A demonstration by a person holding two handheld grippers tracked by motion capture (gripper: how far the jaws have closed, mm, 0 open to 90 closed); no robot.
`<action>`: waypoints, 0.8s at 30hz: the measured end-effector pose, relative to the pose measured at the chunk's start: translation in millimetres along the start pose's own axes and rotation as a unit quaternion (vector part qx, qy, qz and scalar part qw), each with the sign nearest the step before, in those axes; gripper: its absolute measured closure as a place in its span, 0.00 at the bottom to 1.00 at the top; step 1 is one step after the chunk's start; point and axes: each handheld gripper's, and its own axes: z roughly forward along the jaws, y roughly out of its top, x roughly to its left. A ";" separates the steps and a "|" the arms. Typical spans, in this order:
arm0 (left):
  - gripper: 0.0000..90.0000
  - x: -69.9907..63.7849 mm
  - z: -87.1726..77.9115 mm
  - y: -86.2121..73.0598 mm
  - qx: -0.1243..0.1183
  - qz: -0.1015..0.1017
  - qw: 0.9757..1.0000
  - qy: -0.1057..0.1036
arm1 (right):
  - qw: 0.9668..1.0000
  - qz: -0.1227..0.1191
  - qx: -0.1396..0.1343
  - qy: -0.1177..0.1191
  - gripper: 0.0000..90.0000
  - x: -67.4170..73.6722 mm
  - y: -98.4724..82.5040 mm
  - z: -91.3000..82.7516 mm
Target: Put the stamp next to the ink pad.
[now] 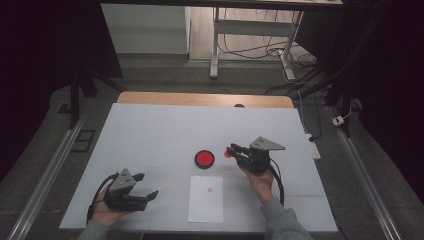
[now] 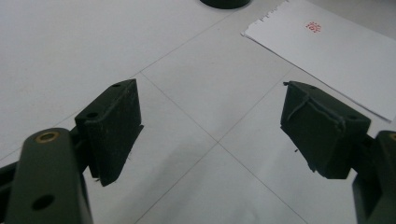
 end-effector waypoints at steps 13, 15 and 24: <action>0.23 1.8 0.0 -1.0 -0.001 -0.003 1.000 -0.001 | 0.999 0.000 0.033 -0.022 0.81 -11.7 -6.1 33.8; 0.23 2.3 0.2 -1.1 0.000 -0.003 1.000 -0.002 | 0.999 -0.007 0.044 -0.025 0.81 -12.6 -8.6 37.6; 0.23 3.1 0.5 -1.2 -0.001 -0.005 1.000 -0.004 | 0.998 -0.001 0.058 -0.035 0.81 -18.0 -17.1 47.4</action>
